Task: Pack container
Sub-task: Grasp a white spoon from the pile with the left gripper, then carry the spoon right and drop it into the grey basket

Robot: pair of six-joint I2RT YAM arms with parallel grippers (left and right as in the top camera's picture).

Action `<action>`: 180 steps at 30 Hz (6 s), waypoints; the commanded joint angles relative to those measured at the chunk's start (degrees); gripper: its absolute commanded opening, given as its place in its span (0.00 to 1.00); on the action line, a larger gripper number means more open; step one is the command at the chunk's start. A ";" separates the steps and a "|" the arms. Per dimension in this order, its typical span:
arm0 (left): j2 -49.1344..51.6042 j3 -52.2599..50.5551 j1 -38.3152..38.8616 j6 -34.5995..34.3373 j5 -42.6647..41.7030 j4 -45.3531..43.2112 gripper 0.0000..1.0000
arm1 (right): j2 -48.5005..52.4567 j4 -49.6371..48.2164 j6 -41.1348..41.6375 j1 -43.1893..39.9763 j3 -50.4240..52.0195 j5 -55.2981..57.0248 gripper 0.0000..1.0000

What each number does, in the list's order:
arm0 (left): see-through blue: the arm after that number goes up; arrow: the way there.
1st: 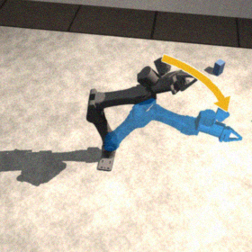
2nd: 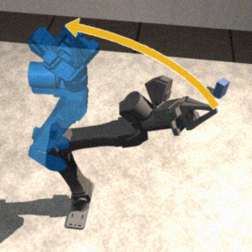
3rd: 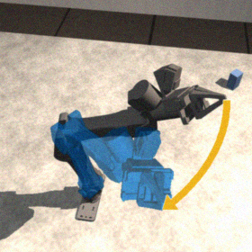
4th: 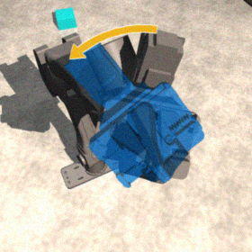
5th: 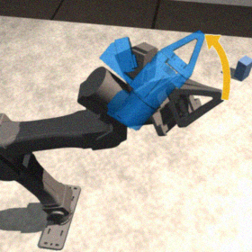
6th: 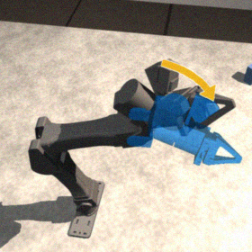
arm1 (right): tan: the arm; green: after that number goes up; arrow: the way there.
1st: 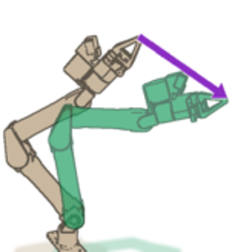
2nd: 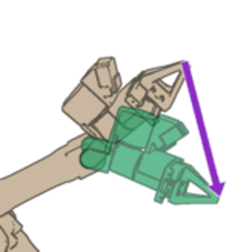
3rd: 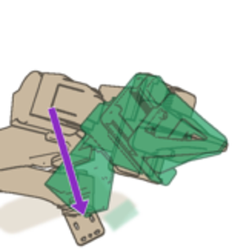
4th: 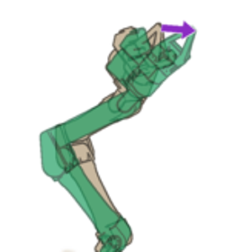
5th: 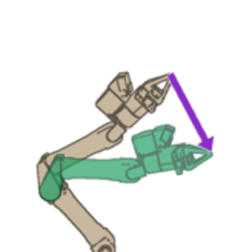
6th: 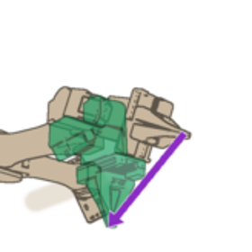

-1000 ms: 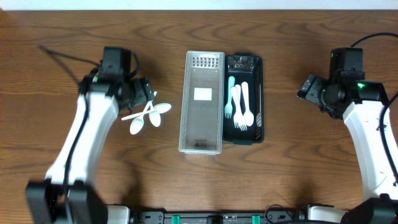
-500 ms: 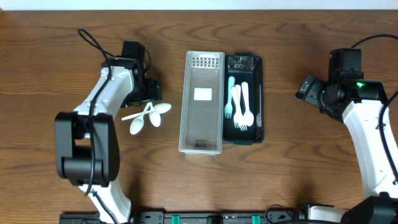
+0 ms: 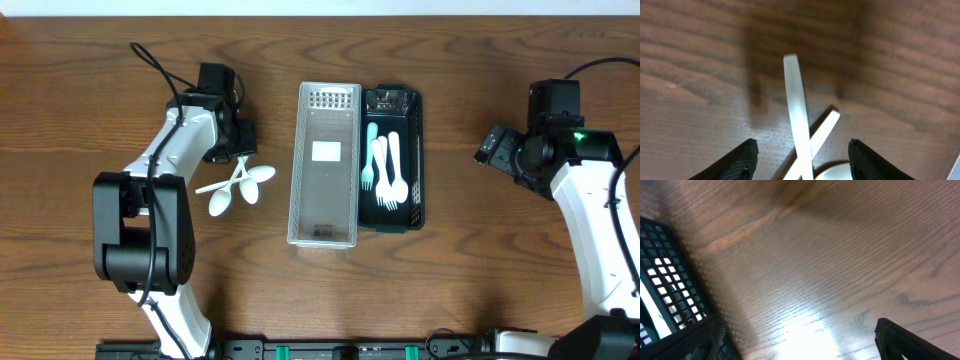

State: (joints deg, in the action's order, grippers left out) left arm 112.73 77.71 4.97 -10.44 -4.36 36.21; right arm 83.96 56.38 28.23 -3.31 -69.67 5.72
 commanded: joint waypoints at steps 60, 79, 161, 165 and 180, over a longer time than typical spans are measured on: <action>2.89 0.55 -2.23 0.37 3.72 7.28 0.58 | 0.04 4.52 0.42 -0.04 0.15 0.48 0.99; -9.84 0.26 -1.16 0.92 7.98 14.29 0.58 | 0.04 4.22 0.42 -0.04 0.15 0.48 0.99; -4.74 15.69 27.08 -9.86 -2.51 21.16 0.10 | 0.04 3.65 0.44 -0.04 2.08 0.46 0.99; -2.64 15.78 27.39 -9.81 -2.49 21.55 0.21 | 0.04 3.80 0.42 -0.04 2.08 0.46 0.99; -10.73 16.81 11.30 -12.52 8.11 32.63 0.85 | 0.04 3.21 0.44 -0.04 2.08 0.48 0.99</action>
State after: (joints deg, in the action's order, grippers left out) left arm 100.99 95.13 19.25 -20.51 0.71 68.62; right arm 83.96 59.79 28.23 -3.31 -67.79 5.82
